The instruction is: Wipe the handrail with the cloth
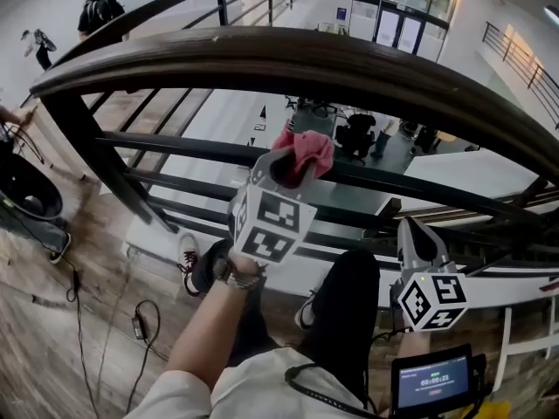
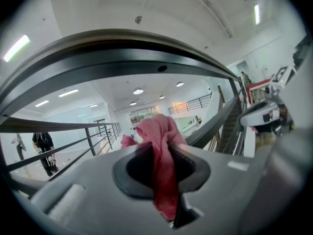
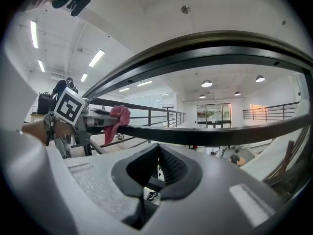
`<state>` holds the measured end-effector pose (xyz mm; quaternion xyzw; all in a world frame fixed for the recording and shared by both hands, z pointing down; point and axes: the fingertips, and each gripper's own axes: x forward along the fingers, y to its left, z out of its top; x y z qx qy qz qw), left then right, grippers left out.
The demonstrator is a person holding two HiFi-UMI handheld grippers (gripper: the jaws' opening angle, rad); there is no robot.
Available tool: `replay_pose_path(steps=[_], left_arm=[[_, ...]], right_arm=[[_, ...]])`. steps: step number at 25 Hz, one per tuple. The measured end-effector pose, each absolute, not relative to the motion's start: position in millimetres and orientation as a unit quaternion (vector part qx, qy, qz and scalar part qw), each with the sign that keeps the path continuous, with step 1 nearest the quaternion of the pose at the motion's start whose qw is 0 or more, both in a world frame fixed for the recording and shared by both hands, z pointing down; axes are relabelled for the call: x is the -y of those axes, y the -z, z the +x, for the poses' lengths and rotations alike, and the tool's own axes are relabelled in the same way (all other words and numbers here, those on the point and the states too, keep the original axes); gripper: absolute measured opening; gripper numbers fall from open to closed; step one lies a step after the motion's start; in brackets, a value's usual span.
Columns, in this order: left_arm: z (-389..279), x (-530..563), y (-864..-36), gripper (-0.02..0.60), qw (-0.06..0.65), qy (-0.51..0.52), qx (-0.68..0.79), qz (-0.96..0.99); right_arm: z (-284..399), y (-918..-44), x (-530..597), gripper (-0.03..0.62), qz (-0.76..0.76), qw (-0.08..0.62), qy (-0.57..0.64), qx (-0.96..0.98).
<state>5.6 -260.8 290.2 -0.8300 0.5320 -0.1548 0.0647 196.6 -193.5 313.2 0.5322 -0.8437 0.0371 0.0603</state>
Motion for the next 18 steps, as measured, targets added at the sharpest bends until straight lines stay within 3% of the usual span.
replay_pose_path(steps=[18], left_arm=[[113, 256, -290, 0.077, 0.066, 0.163, -0.463, -0.869]], right_arm=[[226, -316, 200, 0.003, 0.526, 0.070, -0.034, 0.847]])
